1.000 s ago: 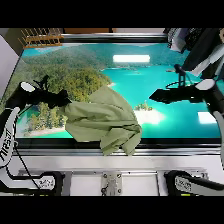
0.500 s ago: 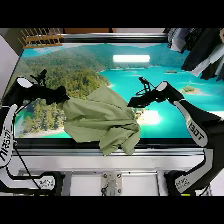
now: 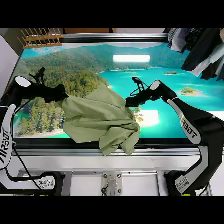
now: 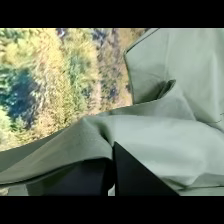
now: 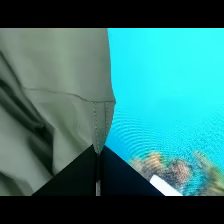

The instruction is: Fold the clothes and pants, and hang the long-sleeved shirts on hangers.

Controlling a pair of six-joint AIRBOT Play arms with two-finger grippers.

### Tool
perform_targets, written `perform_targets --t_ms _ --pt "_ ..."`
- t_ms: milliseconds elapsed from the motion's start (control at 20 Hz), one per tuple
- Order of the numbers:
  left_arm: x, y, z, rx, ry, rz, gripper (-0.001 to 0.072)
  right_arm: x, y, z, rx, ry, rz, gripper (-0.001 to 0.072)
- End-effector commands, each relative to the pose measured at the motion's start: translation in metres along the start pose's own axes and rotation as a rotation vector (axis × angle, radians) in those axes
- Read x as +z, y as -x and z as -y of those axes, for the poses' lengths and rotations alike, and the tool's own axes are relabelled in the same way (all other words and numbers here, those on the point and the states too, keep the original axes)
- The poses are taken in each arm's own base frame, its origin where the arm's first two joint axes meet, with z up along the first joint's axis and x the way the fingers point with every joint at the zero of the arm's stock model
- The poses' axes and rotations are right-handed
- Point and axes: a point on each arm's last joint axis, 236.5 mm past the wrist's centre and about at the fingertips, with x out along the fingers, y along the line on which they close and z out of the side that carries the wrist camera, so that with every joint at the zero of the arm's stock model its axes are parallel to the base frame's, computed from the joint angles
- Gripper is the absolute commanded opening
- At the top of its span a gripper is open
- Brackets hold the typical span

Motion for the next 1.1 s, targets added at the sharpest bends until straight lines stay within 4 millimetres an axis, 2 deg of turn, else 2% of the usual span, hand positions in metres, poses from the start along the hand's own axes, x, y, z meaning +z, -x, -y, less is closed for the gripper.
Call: perform_targets --t_ms 0,50,100,200,300,350,450,600,700,800,950,1050 --pt "0.052 0.076 0.033 -0.019 -0.083 0.226 0.0005 0.047 0.086 -0.035 -0.048 0.154 0.125 0.0011" --pt "0.067 0.122 0.058 -0.034 -0.14 0.327 0.0006 0.066 0.137 -0.053 -0.091 0.216 0.21 0.0011" --pt "0.073 0.165 0.084 -0.048 -0.198 0.416 0.0006 0.083 0.191 -0.076 -0.134 0.277 0.312 0.0011" --pt "0.066 0.253 0.138 -0.079 -0.318 0.59 0.0006 0.096 0.291 -0.134 -0.176 0.377 0.529 0.0011" --pt "0.04 0.325 0.183 -0.108 -0.424 0.744 0.0006 0.084 0.368 -0.192 -0.198 0.48 0.702 0.0011" --pt "0.022 0.356 0.203 -0.125 -0.47 0.811 0.0006 0.073 0.397 -0.215 -0.204 0.518 0.775 0.001" --pt "-0.013 0.402 0.233 -0.159 -0.549 0.912 0.0006 0.046 0.444 -0.251 -0.215 0.573 0.893 0.0011" --pt "-0.059 0.447 0.258 -0.2 -0.623 1.017 0.0006 0.008 0.498 -0.284 -0.251 0.604 1.038 0.0011" --pt "-0.083 0.467 0.264 -0.208 -0.651 1.069 0.0006 -0.013 0.527 -0.29 -0.311 0.593 1.112 0.0011" --pt "-0.101 0.483 0.269 -0.217 -0.671 1.113 0.0006 -0.032 0.554 -0.287 -0.384 0.554 1.18 0.0011" --pt "-0.114 0.489 0.271 -0.231 -0.667 1.123 0.0006 -0.053 0.58 -0.281 -0.44 0.475 1.251 0.001" --pt "-0.108 0.465 0.262 -0.224 -0.622 1.016 0.0006 -0.053 0.58 -0.281 -0.414 0.439 1.254 0.001"
